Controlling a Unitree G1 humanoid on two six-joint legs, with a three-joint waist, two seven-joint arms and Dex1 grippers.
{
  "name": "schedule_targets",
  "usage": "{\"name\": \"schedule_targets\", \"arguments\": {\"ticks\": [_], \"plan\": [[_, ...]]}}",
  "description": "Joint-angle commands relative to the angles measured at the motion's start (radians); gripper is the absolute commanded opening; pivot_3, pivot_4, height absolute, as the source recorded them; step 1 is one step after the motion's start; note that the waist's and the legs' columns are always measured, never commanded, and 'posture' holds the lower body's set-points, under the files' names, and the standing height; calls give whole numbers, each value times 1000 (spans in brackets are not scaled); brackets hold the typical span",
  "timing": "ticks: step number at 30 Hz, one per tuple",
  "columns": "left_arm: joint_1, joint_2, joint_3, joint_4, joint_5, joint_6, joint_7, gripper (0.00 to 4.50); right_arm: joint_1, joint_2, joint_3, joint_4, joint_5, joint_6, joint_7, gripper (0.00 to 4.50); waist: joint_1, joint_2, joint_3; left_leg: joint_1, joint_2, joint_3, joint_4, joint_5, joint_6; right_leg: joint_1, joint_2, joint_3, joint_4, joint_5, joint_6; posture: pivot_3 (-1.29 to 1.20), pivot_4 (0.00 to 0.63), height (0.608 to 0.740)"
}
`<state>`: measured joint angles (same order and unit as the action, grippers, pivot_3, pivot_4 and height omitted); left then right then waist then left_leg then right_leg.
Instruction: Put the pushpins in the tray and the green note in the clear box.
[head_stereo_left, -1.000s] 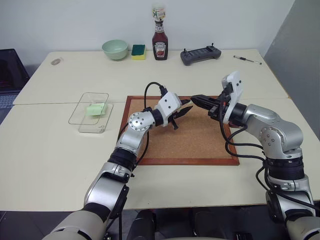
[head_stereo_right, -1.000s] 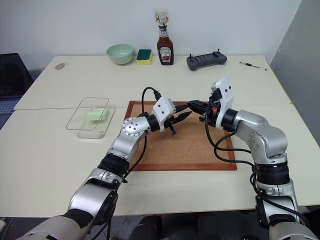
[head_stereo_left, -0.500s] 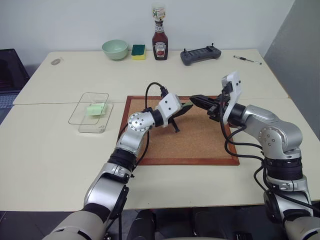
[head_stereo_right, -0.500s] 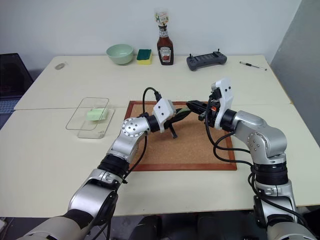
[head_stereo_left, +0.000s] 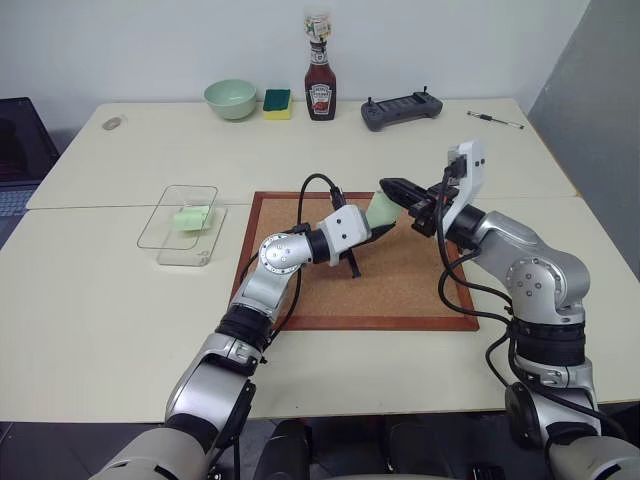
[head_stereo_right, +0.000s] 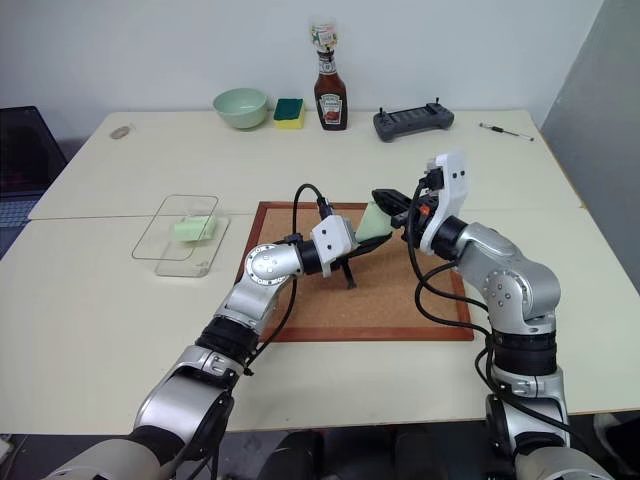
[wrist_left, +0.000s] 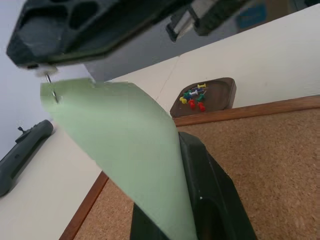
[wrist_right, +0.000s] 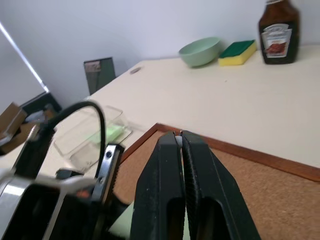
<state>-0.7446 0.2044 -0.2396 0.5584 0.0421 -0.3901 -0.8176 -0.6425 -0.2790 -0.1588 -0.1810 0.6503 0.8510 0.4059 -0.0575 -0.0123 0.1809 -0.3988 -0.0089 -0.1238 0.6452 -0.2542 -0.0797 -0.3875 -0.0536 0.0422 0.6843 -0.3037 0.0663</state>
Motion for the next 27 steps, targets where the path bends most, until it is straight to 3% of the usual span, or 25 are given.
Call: {"name": "schedule_targets", "arguments": {"ticks": [1, 9, 16, 27], "plan": [[5, 8, -5, -24, 5, -35, 5, 79, -33, 14, -59, -18, 48, 4, -39, 0, 0, 0, 0, 0, 0, 0, 0, 0, 0, 0, 0, 0, 0, 0, 0, 0, 150, 740], [-5, -5, 39, -17, -41, 17, 40, 79, -26, -7, -45, -26, 47, -1, -35, 0, -1, 0, 0, 0, 0, 0, 0, 0, 0, 0, 0, 0, 0, 0, 0, 0, 150, 740], [3, -18, 109, -60, -129, 151, 56, 79, 15, -100, 68, -59, -86, -155, 67, 0, -2, 0, 0, 0, 0, 0, 0, 0, 0, 0, 0, 0, 1, 0, 0, 0, 150, 740], [32, -33, 234, -155, -271, 401, 132, 79, 86, -148, 153, -72, -221, -344, 150, 0, -2, 0, 0, 0, 0, 0, 0, 0, 0, 0, 0, 0, 0, 0, 0, 0, 150, 740]]}}
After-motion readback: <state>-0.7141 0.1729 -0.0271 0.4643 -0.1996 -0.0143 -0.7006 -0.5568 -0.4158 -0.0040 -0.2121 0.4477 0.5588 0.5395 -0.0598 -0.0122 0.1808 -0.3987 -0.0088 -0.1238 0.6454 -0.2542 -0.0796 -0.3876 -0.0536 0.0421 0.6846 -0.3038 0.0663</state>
